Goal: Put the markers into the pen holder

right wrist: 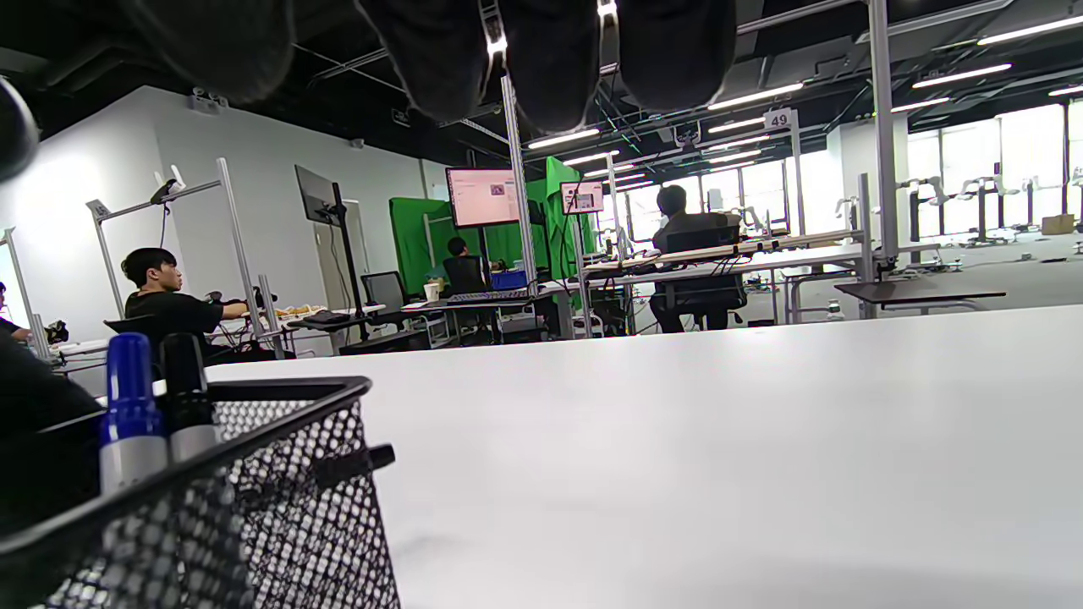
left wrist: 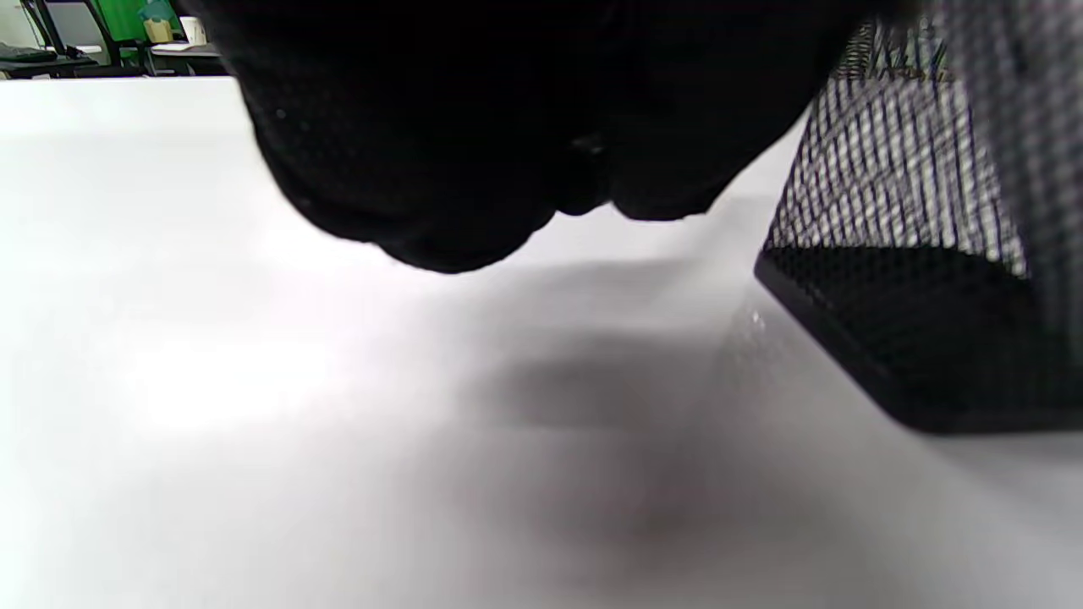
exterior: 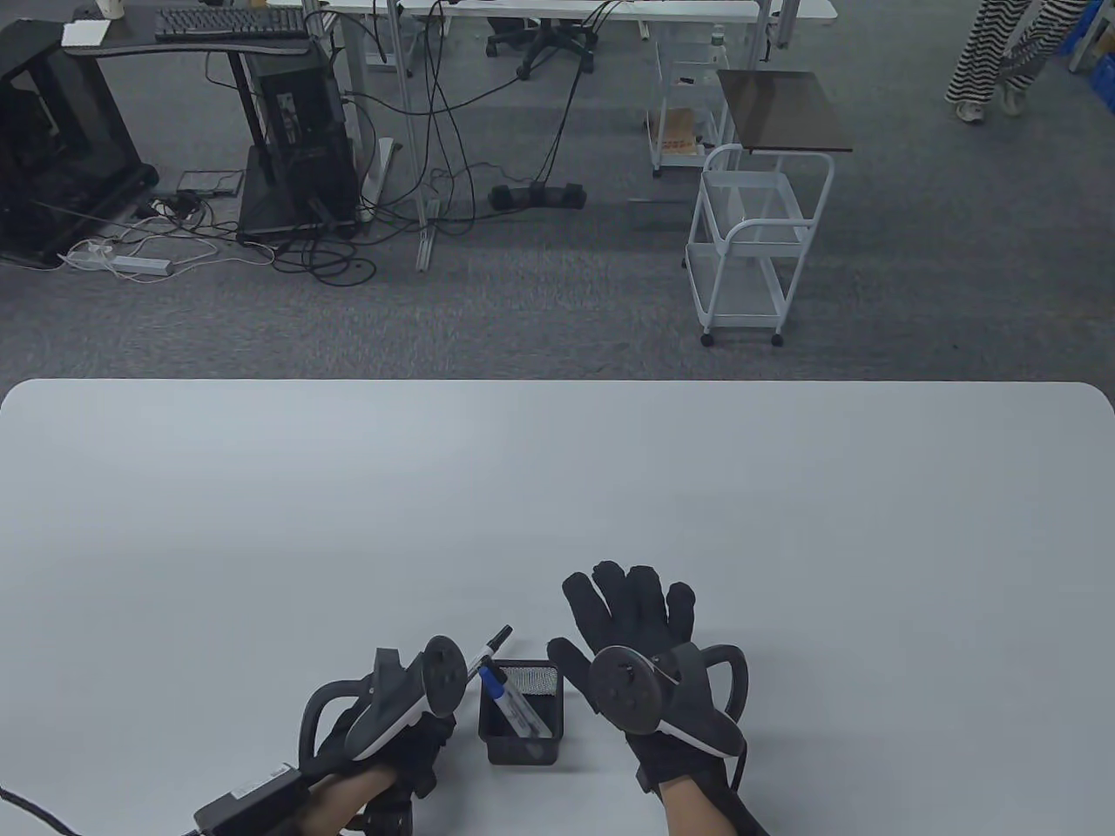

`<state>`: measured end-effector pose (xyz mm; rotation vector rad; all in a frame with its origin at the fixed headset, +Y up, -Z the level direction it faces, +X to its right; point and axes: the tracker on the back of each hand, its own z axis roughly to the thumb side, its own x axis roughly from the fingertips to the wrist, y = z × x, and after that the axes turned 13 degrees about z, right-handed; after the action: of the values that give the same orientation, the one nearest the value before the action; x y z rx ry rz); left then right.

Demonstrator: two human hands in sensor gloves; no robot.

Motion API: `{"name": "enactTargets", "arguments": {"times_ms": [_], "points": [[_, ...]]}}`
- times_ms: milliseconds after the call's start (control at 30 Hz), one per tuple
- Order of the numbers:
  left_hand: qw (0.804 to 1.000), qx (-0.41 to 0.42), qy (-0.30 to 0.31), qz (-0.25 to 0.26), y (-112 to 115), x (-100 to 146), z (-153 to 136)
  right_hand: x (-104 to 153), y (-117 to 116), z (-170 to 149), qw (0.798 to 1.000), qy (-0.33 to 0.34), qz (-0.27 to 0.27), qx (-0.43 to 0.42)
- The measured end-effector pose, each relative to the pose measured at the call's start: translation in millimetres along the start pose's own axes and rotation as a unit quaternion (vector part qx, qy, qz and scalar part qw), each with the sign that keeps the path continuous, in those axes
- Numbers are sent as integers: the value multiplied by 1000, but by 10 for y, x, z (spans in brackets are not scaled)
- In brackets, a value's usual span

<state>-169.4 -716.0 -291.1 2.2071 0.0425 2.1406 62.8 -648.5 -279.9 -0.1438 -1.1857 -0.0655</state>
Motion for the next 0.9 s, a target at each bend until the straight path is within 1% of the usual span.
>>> {"name": "enactTargets", "arguments": {"times_ms": [233, 433, 700, 900], "points": [[999, 11, -2, 44, -355, 14, -108, -5, -6, 3, 1000, 3, 0, -2], [996, 30, 13, 85, -647, 62, -223, -1, 0, -7, 1000, 1, -2, -4], [990, 67, 62, 106, -1002, 150, -367, -2, -6, -25, 1000, -2, 1, -6], [986, 50, 114, 109, -1236, 244, -397, -5, -7, -25, 1000, -4, 4, -2]]}}
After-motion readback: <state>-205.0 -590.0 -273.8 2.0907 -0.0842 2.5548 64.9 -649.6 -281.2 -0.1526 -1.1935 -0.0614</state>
